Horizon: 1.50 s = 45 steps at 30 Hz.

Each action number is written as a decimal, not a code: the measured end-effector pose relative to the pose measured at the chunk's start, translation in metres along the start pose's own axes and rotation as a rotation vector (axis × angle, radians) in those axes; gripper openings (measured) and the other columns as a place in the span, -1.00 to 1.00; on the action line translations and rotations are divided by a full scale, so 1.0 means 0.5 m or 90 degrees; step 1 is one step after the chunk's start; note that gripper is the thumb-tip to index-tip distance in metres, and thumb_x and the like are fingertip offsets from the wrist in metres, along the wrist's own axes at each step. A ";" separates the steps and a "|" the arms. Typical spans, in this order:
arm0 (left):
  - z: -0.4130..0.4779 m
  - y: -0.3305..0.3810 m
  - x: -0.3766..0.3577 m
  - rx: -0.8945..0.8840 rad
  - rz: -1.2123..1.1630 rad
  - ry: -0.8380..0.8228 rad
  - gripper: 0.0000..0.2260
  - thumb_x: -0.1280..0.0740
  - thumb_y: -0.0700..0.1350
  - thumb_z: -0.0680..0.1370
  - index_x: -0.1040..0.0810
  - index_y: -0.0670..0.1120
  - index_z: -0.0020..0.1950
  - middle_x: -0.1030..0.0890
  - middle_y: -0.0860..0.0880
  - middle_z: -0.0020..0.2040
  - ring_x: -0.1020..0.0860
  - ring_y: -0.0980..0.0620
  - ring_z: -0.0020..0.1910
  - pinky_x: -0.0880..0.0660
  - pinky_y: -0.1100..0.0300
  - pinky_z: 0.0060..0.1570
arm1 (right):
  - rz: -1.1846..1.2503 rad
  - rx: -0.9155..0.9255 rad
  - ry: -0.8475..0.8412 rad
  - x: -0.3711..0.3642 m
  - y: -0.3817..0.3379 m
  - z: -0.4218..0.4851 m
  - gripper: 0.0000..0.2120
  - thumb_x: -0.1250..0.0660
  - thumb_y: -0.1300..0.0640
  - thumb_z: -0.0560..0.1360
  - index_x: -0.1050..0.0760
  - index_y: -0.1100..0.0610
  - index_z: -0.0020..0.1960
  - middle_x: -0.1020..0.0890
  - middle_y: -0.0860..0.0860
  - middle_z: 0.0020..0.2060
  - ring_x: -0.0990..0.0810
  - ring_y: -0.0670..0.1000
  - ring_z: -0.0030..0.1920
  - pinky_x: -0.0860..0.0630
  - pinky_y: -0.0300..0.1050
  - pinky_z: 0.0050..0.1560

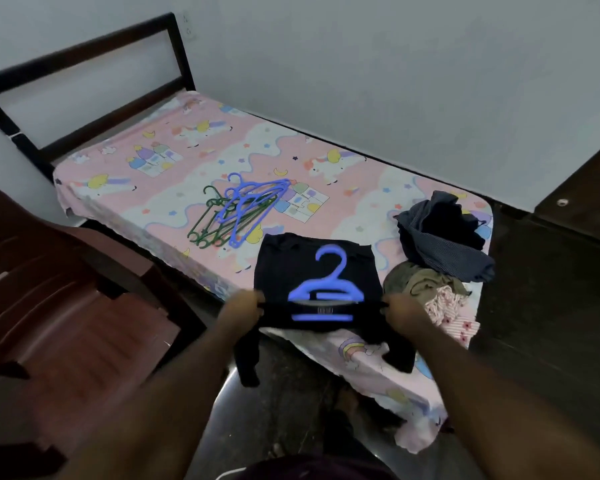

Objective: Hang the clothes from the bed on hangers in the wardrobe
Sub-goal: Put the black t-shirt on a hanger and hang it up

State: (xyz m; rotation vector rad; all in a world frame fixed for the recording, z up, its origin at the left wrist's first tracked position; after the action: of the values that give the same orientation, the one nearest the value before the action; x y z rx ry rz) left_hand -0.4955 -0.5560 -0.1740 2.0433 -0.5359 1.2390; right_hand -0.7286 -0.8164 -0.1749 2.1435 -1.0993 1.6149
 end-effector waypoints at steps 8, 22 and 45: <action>0.020 0.052 0.257 -0.138 -0.154 0.440 -0.79 -0.30 -0.16 0.45 -0.69 -0.18 -0.04 -0.69 -0.17 -0.13 -0.62 -0.18 -0.13 -0.49 0.06 -0.10 | 0.085 0.043 0.458 0.285 -0.104 0.004 -0.76 -0.21 0.29 0.45 -0.62 0.21 -0.02 -0.66 0.22 -0.15 -0.61 0.29 -0.12 -0.56 0.08 -0.12; -0.062 -0.057 -0.077 0.015 -0.039 -0.106 -0.83 -0.34 -0.22 0.48 -0.61 -0.12 0.05 -0.64 -0.13 0.02 -0.58 -0.13 0.05 -0.48 0.11 -0.02 | 0.042 -0.098 -0.016 -0.125 -0.010 -0.104 -0.83 -0.27 0.22 0.49 -0.61 0.17 0.01 -0.67 0.15 -0.06 -0.61 0.21 0.01 -0.45 -0.08 -0.11; -0.065 -0.036 0.029 -0.025 -0.057 0.103 -0.79 -0.31 -0.24 0.54 -0.61 -0.16 0.15 -0.63 -0.17 0.07 -0.57 -0.19 0.11 -0.41 0.10 0.04 | 0.084 -0.030 0.128 0.036 -0.066 -0.077 -0.83 -0.25 0.24 0.46 -0.59 0.11 -0.05 -0.67 0.13 -0.16 -0.61 0.22 -0.08 -0.53 0.01 -0.17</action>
State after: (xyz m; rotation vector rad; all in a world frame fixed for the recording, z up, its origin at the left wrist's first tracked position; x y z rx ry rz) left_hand -0.4969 -0.5202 -0.1569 1.8937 -0.3850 1.3158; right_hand -0.7321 -0.7784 -0.1371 1.8648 -1.2235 1.7969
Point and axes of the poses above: each hand's wrist, its own z-axis towards the middle knuckle, its own x-axis out of the back of the hand, y = z × x, the point moved 2 cm from there along z, towards the middle knuckle
